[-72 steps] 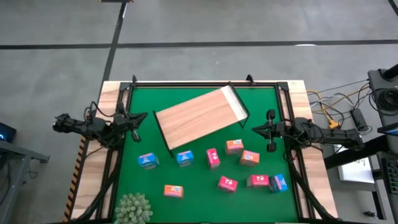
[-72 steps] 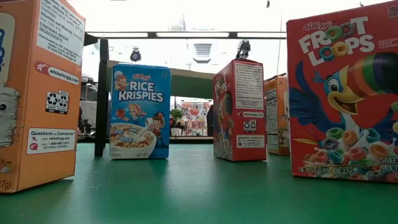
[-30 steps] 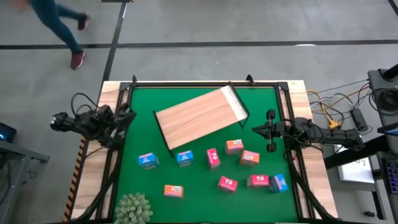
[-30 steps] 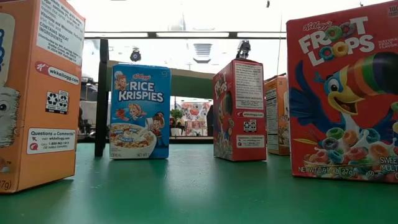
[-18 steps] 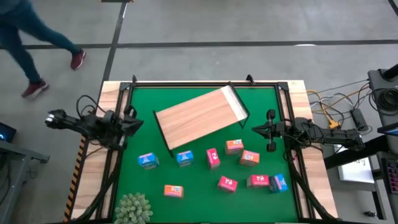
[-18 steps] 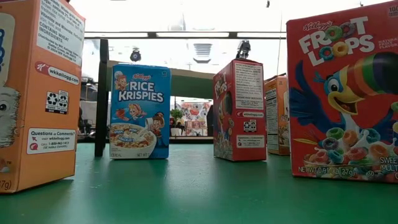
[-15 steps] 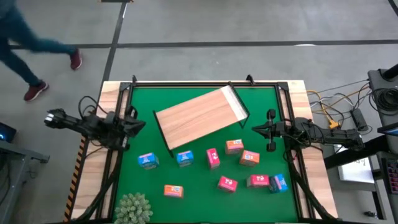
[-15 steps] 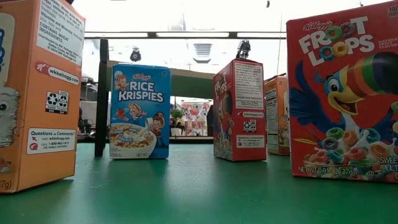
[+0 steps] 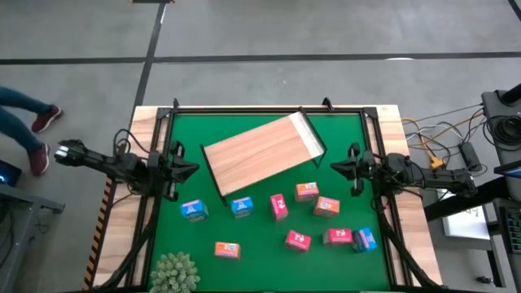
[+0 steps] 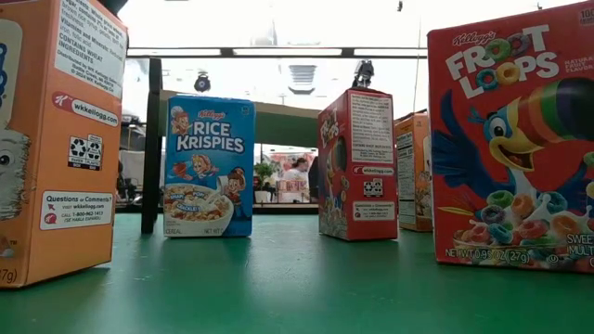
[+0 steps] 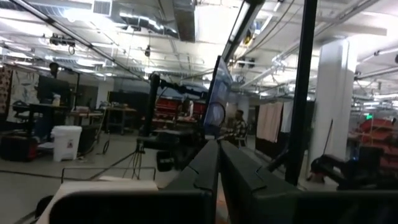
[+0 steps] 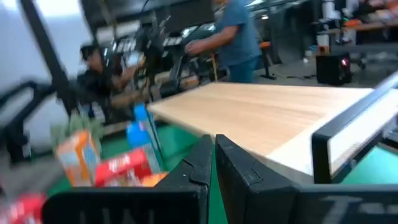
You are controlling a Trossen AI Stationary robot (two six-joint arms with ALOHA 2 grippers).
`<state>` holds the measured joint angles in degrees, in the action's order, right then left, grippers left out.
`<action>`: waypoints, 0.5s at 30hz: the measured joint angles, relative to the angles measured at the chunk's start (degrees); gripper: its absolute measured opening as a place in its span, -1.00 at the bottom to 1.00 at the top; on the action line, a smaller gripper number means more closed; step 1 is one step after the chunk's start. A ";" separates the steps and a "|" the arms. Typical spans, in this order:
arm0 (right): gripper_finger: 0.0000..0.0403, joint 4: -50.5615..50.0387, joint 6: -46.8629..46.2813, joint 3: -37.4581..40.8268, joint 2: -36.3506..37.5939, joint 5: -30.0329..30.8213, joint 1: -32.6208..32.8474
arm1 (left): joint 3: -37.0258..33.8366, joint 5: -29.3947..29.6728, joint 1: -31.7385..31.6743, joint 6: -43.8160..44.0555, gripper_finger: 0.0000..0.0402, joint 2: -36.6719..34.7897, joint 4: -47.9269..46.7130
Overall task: Stack cereal on shelf
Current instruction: Put the top middle orange cereal box on the shelf
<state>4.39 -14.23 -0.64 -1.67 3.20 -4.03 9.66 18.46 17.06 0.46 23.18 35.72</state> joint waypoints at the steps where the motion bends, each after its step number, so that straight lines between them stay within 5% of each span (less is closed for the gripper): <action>1: -0.94 0.35 -1.69 0.00 -0.02 0.83 0.00 | 0.01 -0.01 0.00 -0.02 -1.00 0.66 0.30; 15: -0.94 21.15 2.15 0.00 -7.93 0.75 0.04 | -0.01 0.00 0.00 -8.49 -1.00 8.04 14.36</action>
<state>25.54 -12.08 -0.64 -9.60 3.94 -3.99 9.65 18.46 17.06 -8.03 31.22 50.08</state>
